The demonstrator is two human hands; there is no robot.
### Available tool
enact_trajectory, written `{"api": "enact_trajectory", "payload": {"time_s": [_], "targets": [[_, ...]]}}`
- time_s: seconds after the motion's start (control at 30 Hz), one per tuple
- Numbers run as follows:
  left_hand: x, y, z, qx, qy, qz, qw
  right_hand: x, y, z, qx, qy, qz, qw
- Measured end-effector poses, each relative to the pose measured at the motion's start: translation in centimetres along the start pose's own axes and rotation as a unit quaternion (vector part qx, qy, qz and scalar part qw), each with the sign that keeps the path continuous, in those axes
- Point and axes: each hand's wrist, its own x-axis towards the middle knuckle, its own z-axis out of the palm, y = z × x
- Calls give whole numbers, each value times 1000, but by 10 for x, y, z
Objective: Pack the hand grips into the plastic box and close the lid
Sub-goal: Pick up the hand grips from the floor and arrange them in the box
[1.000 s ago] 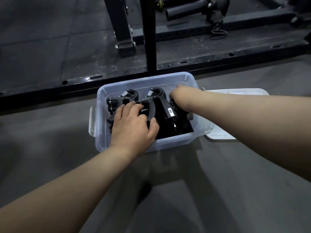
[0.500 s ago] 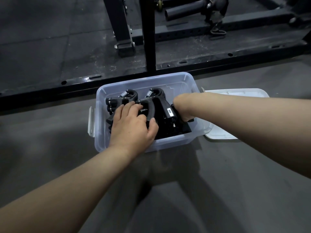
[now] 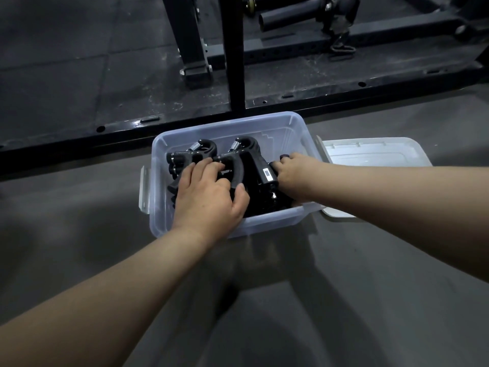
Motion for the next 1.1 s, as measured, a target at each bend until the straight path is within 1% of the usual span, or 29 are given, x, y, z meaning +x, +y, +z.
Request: {"api": "enact_trajectory", "payload": {"time_s": [0.13, 0.33, 0.5, 0.57, 0.63, 0.67, 0.7, 0.77, 0.83, 0.9, 0.93, 1.03, 1.1], "targets": [[0, 1, 0, 3, -1, 0, 1000, -6, -2, -1, -66, 14, -31, 997], [0, 0, -1, 2, 3, -6, 1000, 1, -2, 9, -117, 43, -77, 989], [1, 0, 0, 7, 6, -16, 1000, -2, 2, 13, -123, 74, -85, 986], [1, 0, 0, 6, 8, -17, 1000, -3, 0, 11, -103, 76, -66, 989], [0, 0, 0, 6, 7, -15, 1000, -5, -1, 5, -73, 59, -48, 994], [0, 0, 1, 5, 8, -15, 1000, -6, -1, 1, -37, 36, -35, 998], [0, -1, 1, 4, 9, -14, 1000, -6, 0, -5, 3, -1, -24, 1000], [0, -1, 2, 3, 13, -13, 1000, -6, 4, -16, 58, -63, -29, 996], [0, -2, 2, 2, 13, -12, 1000, -3, 8, -20, 67, -98, -33, 992], [1, -2, 2, 0, 12, -11, 1000, -4, 9, -15, 26, -117, -37, 992], [0, -2, 2, -1, 12, -11, 1000, -5, 8, -10, 6, -106, -39, 994], [0, -2, 2, -1, 13, -12, 1000, -10, 5, 3, -28, -12, -26, 999], [1, -2, 2, 2, 12, -12, 1000, -9, 4, 6, -33, 15, -14, 999]]}}
